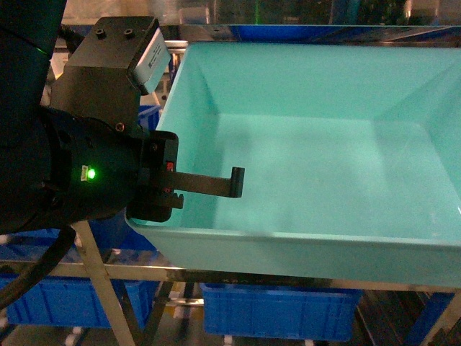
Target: Organize blue bins on left shelf correctly
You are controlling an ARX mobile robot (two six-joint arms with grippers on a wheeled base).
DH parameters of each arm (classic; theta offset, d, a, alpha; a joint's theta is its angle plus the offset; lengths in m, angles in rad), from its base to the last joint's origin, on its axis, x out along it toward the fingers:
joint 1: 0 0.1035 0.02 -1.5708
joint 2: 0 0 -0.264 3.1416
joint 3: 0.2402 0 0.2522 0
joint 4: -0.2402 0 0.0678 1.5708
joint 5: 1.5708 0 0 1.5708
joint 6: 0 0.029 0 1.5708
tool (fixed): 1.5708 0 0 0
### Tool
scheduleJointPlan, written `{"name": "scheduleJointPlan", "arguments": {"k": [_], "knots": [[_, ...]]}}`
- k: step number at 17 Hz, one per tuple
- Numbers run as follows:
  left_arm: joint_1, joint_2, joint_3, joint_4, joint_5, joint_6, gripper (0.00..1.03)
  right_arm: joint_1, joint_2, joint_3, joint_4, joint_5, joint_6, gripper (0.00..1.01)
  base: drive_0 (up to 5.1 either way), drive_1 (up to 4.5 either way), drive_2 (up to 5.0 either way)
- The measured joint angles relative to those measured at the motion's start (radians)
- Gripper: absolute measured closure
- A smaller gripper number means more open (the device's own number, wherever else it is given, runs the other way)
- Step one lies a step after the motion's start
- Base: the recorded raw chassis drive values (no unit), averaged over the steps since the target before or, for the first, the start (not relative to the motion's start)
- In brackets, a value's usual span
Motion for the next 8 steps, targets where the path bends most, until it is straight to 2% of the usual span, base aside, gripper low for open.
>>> {"name": "scheduleJointPlan", "arguments": {"k": [1,3,8], "knots": [[0.006,0.061,0.001,0.0,0.025,-0.023,1.01,-0.002,0.06,-0.02,0.019,-0.019,0.005,0.99,0.0,0.0,0.0],[0.007,0.179,0.022,-0.007,0.063,-0.034,1.01,-0.023,0.186,-0.032,0.061,-0.045,0.003,0.99,0.0,0.0,0.0],[0.045,0.389,0.186,-0.037,0.13,-0.021,1.01,-0.046,0.422,0.065,0.144,-0.064,-0.01,0.99,0.0,0.0,0.0]]}}
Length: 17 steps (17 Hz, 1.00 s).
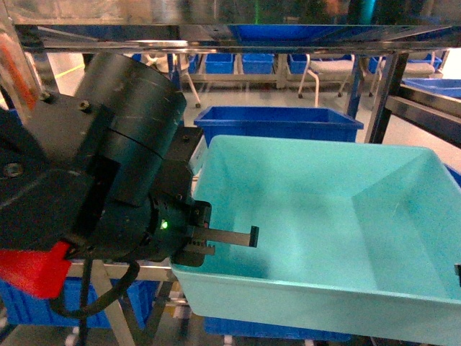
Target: Organize blue bins on left shelf correctly
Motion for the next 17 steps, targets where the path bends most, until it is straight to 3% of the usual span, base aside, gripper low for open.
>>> {"name": "scheduleJointPlan", "arguments": {"k": [1,6,9,13,17], "knots": [[0.013,0.051,0.048,-0.017,0.026,0.015,1.01,0.0,0.061,0.047,0.008,-0.001,-0.006,0.99,0.0,0.0,0.0],[0.057,0.224,0.274,-0.081,0.027,0.063,1.01,0.014,0.26,0.279,-0.007,0.003,-0.023,0.99,0.0,0.0,0.0],[0.08,0.325,0.416,-0.158,0.034,0.04,1.01,0.02,0.358,0.43,-0.062,0.008,-0.051,0.99,0.0,0.0,0.0],[0.121,0.45,0.63,-0.315,0.045,0.048,1.01,0.053,0.461,0.595,-0.167,0.033,-0.059,0.99,0.0,0.0,0.0],[0.142,0.594,0.857,-0.491,0.073,0.109,1.01,0.075,0.572,0.774,-0.361,0.058,-0.061,0.99,0.0,0.0,0.0]]}}
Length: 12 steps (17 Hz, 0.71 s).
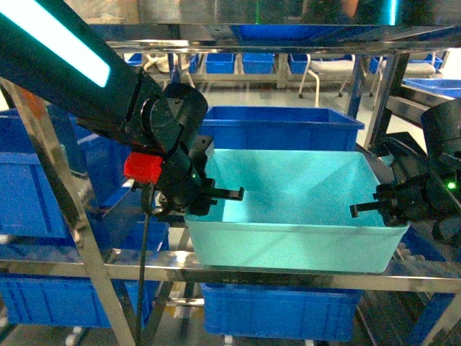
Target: Organize blue bins on left shelf correctly
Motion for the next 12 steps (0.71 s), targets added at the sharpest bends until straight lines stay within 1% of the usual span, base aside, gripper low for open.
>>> {"name": "scheduleJointPlan", "arguments": {"k": [2,3,6,7,8,9,10,12], "knots": [[0.003,0.048,0.092,-0.085,-0.009,0.024,1.01,0.004,0.029,0.052,-0.055,0.004,-0.002,0.99,0.0,0.0,0.0],[0.006,0.07,0.129,-0.111,0.0,0.034,1.01,0.004,0.046,0.08,-0.072,0.004,-0.001,0.99,0.0,0.0,0.0],[0.016,0.117,0.224,-0.174,0.001,0.035,1.01,0.004,0.082,0.156,-0.112,-0.001,-0.001,0.99,0.0,0.0,0.0],[0.018,0.137,0.267,-0.21,0.005,0.035,1.01,0.004,0.089,0.174,-0.128,-0.002,-0.002,0.99,0.0,0.0,0.0],[0.021,0.164,0.32,-0.266,0.007,0.041,1.01,0.004,0.101,0.205,-0.174,-0.003,-0.002,0.99,0.0,0.0,0.0],[0.02,0.185,0.36,-0.314,-0.003,0.042,1.01,0.005,0.113,0.224,-0.206,-0.006,-0.002,0.99,0.0,0.0,0.0],[0.02,0.201,0.375,-0.333,0.002,0.048,1.01,0.005,0.129,0.23,-0.231,-0.005,-0.003,0.99,0.0,0.0,0.0],[0.019,0.208,0.392,-0.349,0.0,0.045,1.01,0.005,0.132,0.237,-0.242,-0.007,-0.006,0.99,0.0,0.0,0.0]]}}
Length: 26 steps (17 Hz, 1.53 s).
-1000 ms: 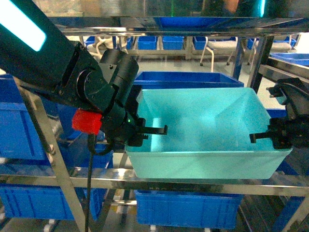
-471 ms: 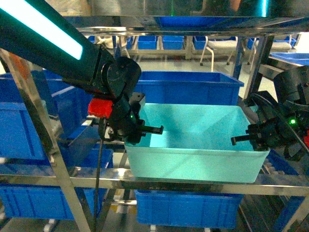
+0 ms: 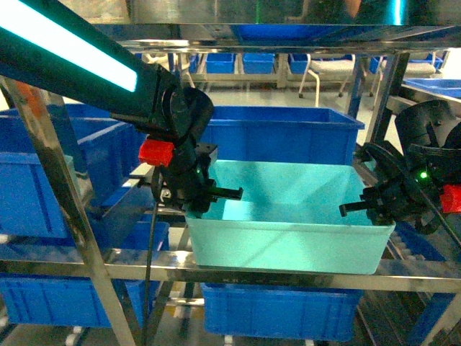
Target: Organize blue bins on left shelf correctly
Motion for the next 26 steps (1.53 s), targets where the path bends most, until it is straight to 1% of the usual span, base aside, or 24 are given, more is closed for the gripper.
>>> {"name": "scheduleJointPlan", "arguments": {"k": [5,8,13,14,15,16,17,19,21,22,23,24,25,26], "knots": [[-0.001,0.009,0.01,0.008,-0.005,0.001,1.01,0.0,0.013,0.012,0.01,0.005,-0.007,0.99,0.0,0.0,0.0],[-0.001,0.011,0.01,0.023,-0.005,0.002,1.01,0.0,0.017,0.009,0.055,0.016,-0.014,0.99,0.0,0.0,0.0],[-0.001,0.011,0.01,0.022,-0.005,0.002,1.01,0.0,0.02,0.009,0.055,0.018,-0.014,0.99,0.0,0.0,0.0],[-0.001,0.011,0.01,0.023,-0.005,0.003,1.01,0.001,0.02,0.008,0.054,0.026,-0.047,0.89,0.0,0.0,0.0],[-0.001,0.011,0.01,0.023,-0.001,0.013,0.98,0.002,0.02,0.008,0.055,0.028,-0.066,0.82,0.0,0.0,0.0],[-0.004,0.011,0.01,0.021,-0.002,0.028,0.92,0.005,0.02,0.008,0.057,0.027,-0.076,0.76,0.0,0.0,0.0],[-0.013,0.013,0.01,0.02,-0.003,0.049,0.81,0.013,0.02,0.008,0.058,0.028,-0.087,0.65,0.0,0.0,0.0],[-0.021,0.014,0.01,0.028,-0.003,0.063,0.61,0.02,0.02,0.008,0.058,0.023,-0.098,0.45,0.0,0.0,0.0],[-0.022,0.014,-0.006,0.09,0.021,0.069,0.39,0.025,0.02,0.008,0.059,0.018,-0.106,0.23,0.0,0.0,0.0],[-0.02,0.009,-0.031,0.142,0.013,0.066,0.25,0.025,0.02,0.008,0.059,0.016,-0.108,0.08,0.0,0.0,0.0],[-0.018,0.003,-0.058,0.189,-0.005,0.065,0.12,0.025,0.02,0.008,0.059,0.016,-0.109,0.01,0.0,0.0,0.0],[-0.012,-0.008,-0.08,0.235,-0.006,0.064,0.04,0.025,0.02,0.008,0.058,0.015,-0.109,0.04,0.0,0.0,0.0],[-0.005,-0.025,-0.093,0.269,-0.01,0.047,0.06,0.025,0.02,0.008,0.06,0.016,-0.109,0.03,0.0,0.0,0.0],[0.002,-0.043,-0.099,0.291,-0.013,0.032,0.05,0.025,0.02,0.008,0.055,0.011,-0.108,0.03,0.0,0.0,0.0]]}}
